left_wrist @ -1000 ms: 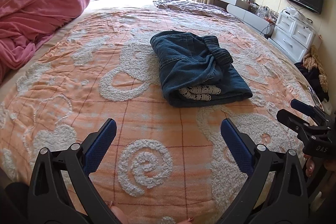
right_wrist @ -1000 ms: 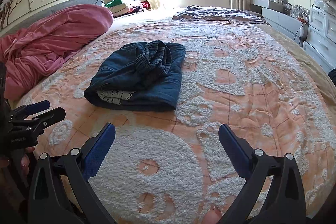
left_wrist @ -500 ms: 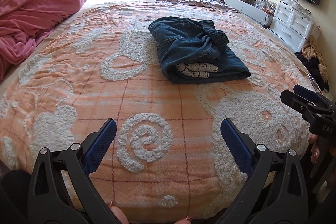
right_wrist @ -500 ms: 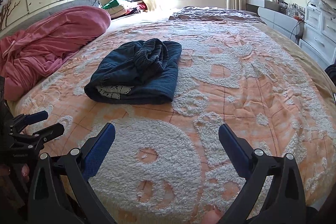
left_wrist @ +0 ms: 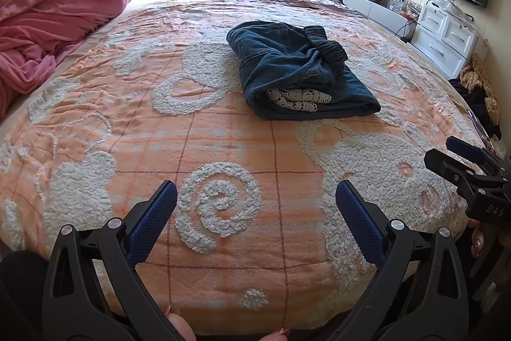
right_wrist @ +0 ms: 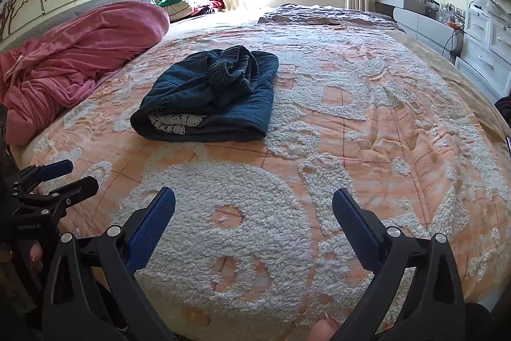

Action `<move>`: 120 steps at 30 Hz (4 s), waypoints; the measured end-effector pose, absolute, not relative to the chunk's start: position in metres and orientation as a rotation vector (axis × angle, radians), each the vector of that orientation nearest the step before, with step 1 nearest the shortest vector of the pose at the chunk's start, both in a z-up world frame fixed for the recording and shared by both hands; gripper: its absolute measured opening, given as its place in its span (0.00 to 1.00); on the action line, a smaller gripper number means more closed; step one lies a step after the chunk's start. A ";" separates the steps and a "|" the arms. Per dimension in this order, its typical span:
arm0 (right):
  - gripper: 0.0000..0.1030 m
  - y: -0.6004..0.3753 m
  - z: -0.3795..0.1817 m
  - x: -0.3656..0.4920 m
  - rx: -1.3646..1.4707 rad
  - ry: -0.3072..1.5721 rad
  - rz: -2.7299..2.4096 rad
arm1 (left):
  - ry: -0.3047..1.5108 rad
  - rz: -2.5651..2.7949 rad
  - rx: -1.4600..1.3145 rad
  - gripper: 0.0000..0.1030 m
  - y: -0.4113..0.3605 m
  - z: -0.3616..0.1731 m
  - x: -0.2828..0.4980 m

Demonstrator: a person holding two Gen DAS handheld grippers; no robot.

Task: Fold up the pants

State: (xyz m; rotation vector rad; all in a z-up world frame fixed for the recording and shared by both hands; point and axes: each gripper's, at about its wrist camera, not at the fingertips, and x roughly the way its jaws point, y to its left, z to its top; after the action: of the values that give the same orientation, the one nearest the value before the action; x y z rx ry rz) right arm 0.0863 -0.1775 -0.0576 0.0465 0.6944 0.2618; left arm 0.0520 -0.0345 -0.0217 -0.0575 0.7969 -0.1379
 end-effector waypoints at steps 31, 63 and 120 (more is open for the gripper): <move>0.95 -0.182 -0.064 0.093 0.064 0.721 0.240 | 0.790 -0.141 -0.071 0.91 -0.033 -0.017 0.054; 0.95 -0.183 -0.065 0.093 0.062 0.718 0.230 | 0.795 -0.167 -0.080 0.91 -0.036 -0.014 0.051; 0.95 -0.287 -0.044 0.135 0.154 0.724 -0.003 | 0.840 0.074 -0.232 0.91 0.079 0.002 0.118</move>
State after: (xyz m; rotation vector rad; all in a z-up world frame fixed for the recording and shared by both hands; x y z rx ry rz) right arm 0.1348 -0.2872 -0.0442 0.1543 0.7240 -0.0026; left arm 0.1185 0.0791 0.0023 -0.2324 0.8401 0.0740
